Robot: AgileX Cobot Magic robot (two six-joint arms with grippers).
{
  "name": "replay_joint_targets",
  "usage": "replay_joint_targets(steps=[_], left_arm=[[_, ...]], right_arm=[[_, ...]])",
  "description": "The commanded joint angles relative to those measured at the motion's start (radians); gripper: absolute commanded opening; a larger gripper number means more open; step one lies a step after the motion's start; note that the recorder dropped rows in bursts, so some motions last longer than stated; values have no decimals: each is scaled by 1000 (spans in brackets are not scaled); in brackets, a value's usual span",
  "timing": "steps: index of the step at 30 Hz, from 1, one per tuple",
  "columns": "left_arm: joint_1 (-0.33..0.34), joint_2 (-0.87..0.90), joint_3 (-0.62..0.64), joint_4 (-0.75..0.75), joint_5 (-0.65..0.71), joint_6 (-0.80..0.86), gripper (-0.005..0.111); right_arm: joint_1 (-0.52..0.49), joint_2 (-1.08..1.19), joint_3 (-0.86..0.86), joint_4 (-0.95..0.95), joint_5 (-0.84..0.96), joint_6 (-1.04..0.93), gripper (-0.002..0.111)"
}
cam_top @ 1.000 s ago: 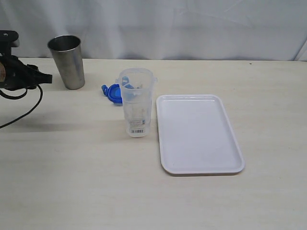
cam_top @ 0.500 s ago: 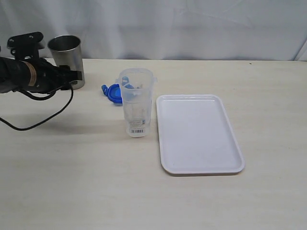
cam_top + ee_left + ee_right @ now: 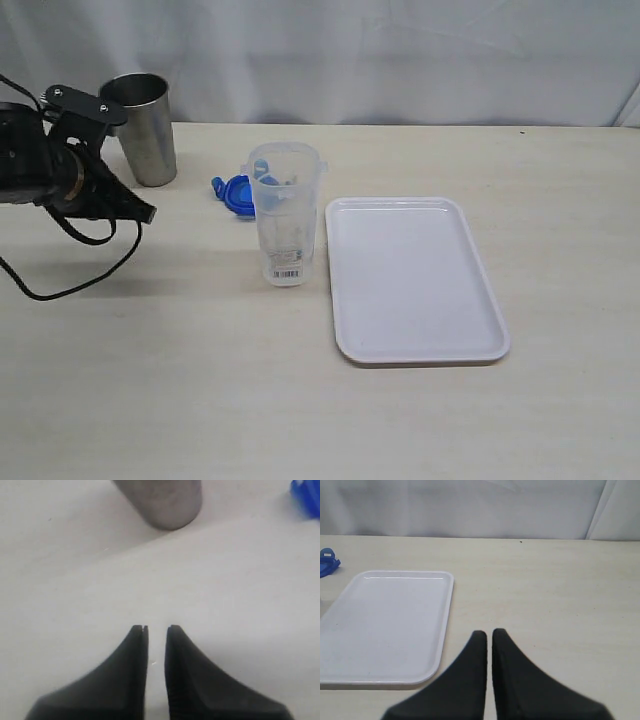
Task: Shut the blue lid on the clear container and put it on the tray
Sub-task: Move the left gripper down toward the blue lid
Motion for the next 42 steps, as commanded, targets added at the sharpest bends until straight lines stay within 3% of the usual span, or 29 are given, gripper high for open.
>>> replay_joint_targets(steps=[1, 5, 10, 14, 30, 35, 42], left_arm=[[0, -7, -50, -335, 151, 352, 15], [0, -7, -133, -856, 240, 851, 26], [0, -4, -157, -1389, 230, 1203, 37], [0, 19, -157, -1669, 219, 1396, 41], [-37, 134, -157, -1731, -155, 1494, 40], [-55, 158, -172, -1731, -136, 1700, 40], [-50, 159, -236, -1813, -140, 1659, 40]], right_arm=[[2, -5, 3, -2, -11, -8, 5], [2, -5, 3, -2, -11, -8, 5], [2, -5, 3, -2, -11, -8, 5], [2, -5, 3, -2, -11, -8, 5], [2, -5, 3, -2, -11, -8, 5], [2, -5, 3, -2, -11, -8, 5], [2, -5, 3, -2, -11, -8, 5]])
